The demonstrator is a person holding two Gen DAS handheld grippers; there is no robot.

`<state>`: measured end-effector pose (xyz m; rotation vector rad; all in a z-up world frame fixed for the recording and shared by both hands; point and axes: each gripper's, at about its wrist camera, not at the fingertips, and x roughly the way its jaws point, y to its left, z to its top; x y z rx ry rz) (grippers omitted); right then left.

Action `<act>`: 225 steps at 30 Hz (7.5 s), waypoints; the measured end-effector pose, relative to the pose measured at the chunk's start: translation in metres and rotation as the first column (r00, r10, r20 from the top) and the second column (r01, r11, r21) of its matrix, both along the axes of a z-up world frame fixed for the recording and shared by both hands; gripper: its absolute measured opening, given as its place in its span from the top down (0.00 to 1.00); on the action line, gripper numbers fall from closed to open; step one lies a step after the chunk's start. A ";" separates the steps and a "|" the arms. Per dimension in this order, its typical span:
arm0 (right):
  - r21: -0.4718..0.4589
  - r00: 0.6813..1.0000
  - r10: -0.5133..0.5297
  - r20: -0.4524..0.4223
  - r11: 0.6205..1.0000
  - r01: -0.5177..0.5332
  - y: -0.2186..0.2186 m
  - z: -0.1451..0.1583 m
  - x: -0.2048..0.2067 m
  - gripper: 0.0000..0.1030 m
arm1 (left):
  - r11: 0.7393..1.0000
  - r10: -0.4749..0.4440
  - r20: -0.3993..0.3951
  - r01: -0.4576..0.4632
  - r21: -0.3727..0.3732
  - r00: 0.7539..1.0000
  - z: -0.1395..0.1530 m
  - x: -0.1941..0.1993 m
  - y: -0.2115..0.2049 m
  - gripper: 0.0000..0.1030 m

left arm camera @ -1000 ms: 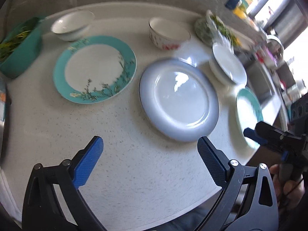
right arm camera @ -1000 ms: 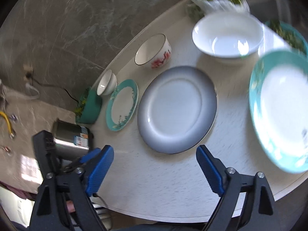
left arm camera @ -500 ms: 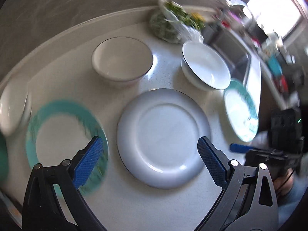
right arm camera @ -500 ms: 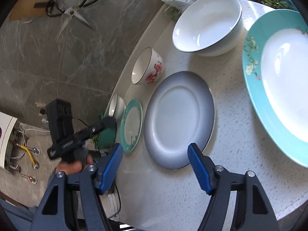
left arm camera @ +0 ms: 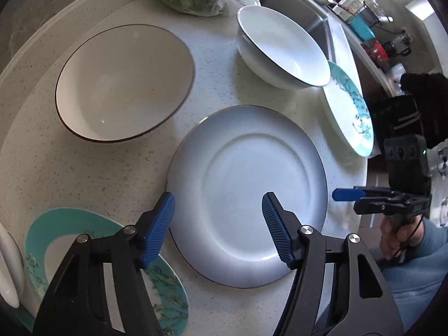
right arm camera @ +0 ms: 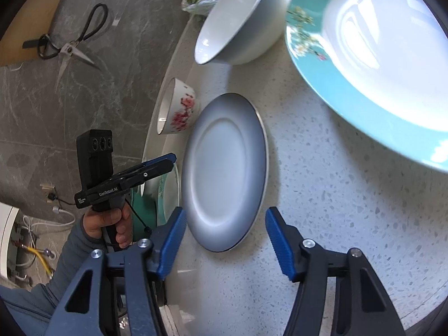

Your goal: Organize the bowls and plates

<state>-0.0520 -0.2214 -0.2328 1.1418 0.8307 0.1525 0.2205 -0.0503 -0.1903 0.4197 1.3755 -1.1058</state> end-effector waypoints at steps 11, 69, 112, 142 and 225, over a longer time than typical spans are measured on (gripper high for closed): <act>-0.011 1.000 -0.020 0.018 1.000 0.021 0.005 -0.009 0.005 0.46 | 1.000 0.007 -0.097 -0.008 -0.009 0.995 -0.016 0.020 0.018 0.40; -0.001 0.991 -0.003 -0.133 1.000 0.003 -0.013 -0.024 0.028 0.87 | 0.987 -0.066 -0.021 0.068 0.148 0.998 -0.026 0.002 0.026 0.76; 0.000 0.931 0.305 -0.201 0.950 -0.311 0.008 0.017 0.031 0.83 | 0.947 0.302 -0.024 -0.297 0.123 0.953 0.053 -0.117 0.160 0.76; -0.157 0.730 0.618 -0.290 0.722 -0.674 0.080 -0.009 0.098 0.83 | 0.742 0.666 -0.086 -0.648 0.171 0.741 -0.003 -0.185 0.253 0.76; -0.082 0.806 0.576 -0.134 0.804 -0.589 0.118 -0.018 0.257 0.89 | 0.524 0.843 -0.114 -0.851 -0.042 0.525 -0.029 0.009 0.328 0.88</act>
